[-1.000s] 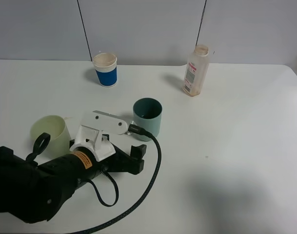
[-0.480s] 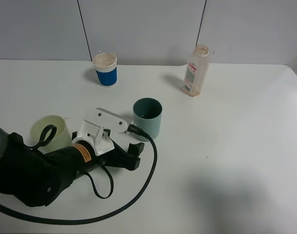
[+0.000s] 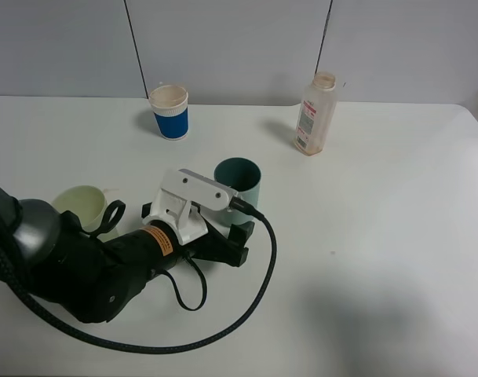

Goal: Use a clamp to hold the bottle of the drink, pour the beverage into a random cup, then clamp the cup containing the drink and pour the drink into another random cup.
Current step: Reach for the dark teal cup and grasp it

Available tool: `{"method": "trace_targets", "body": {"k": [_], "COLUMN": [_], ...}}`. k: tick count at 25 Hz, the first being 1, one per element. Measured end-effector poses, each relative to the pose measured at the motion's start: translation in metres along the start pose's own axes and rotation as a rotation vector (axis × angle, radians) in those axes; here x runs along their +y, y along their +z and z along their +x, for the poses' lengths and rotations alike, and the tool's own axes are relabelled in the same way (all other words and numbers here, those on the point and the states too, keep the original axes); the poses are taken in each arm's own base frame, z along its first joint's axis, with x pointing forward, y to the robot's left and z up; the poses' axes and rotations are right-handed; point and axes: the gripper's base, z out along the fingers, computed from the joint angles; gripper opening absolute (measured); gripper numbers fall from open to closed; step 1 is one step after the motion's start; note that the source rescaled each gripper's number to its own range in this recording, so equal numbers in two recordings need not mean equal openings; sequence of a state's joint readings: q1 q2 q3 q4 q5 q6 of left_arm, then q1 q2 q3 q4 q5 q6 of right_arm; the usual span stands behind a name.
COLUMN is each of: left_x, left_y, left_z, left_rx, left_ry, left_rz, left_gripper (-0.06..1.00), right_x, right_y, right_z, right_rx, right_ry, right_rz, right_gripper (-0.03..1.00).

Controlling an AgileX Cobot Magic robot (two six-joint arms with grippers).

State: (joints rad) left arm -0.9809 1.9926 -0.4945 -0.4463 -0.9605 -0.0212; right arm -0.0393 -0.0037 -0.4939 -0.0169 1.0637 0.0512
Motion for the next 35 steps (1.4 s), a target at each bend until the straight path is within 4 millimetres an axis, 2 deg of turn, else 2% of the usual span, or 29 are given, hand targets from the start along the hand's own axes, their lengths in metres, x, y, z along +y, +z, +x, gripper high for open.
{"method": "trace_targets", "body": {"k": [6,18,25,30,35], "left_x": [-0.003,-0.011,-0.006,-0.004,-0.004], "left_y": [0.005,0.030,0.033,0.041,0.044], "left_z": [-0.004,-0.001,-0.005,-0.010,-0.004], "left_rx": [-0.022,-0.051,-0.066,-0.093,-0.084], "left_ry": [-0.004,-0.007,-0.012,-0.019,-0.008], "left_rz": [0.006,0.007,-0.001,-0.004,-0.003], "left_gripper": [0.72,0.72,0.72,0.69,0.68], "right_x": [0.000,0.000,0.000,0.000,0.000], "right_y": [0.000,0.000,0.000,0.000,0.000], "right_z": [0.000,0.000,0.000,0.000,0.000], "right_rx": [0.000,0.000,0.000,0.000,0.000], "right_ry": [0.000,0.000,0.000,0.000,0.000], "right_rz": [0.000,0.000,0.000,0.000,0.000], "right_gripper": [1.00,1.00,1.00,1.00,1.00]}}
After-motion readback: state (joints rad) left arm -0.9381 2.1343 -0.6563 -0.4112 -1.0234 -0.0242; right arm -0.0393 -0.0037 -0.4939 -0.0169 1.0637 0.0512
